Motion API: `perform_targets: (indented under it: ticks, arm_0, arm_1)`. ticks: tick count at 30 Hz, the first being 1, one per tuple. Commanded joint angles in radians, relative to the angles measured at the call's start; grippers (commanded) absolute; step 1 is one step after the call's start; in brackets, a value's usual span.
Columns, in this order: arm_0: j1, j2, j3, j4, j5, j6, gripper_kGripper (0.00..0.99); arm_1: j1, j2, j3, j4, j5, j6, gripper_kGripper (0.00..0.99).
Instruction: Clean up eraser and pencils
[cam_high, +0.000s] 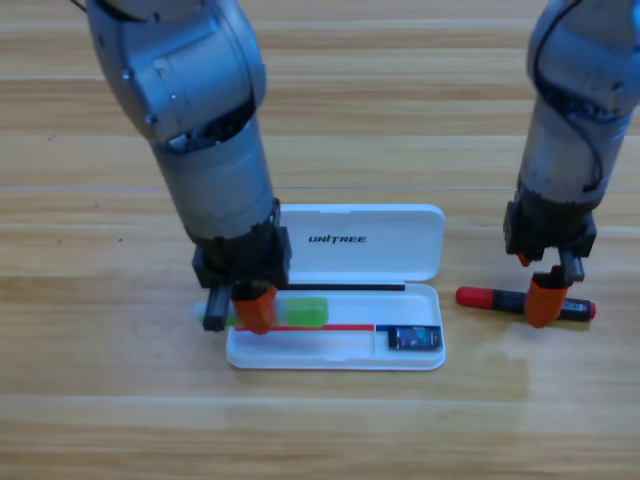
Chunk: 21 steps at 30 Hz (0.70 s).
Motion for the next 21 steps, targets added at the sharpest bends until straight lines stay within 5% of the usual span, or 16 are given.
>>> perform_targets:
  ticks: [1, 3, 7, 9, 21]
  arm_0:
    - [-0.04, 0.07, -0.018, -0.01, -0.008, -0.01, 0.0]
    - [-0.044, 0.08, -0.024, -0.01, -0.008, -0.01, 0.0]
    - [-0.05, 0.095, -0.038, -0.01, -0.01, -0.007, 0.0]
    - [-0.052, 0.104, -0.044, -0.01, -0.005, -0.002, 0.0]
    - [-0.053, 0.138, -0.077, -0.009, 0.007, 0.013, 0.0]
  arm_1:
    - [-0.04, 0.116, -0.011, -0.023, 0.014, -0.028, 0.77]
    - [-0.042, 0.131, -0.018, -0.023, 0.017, -0.033, 0.658]
    - [-0.042, 0.139, -0.018, -0.023, 0.028, -0.037, 0.149]
    - [-0.042, 0.137, -0.014, -0.023, 0.029, -0.042, 0.0]
    - [-0.048, 0.048, 0.021, -0.013, 0.031, -0.039, 0.0]
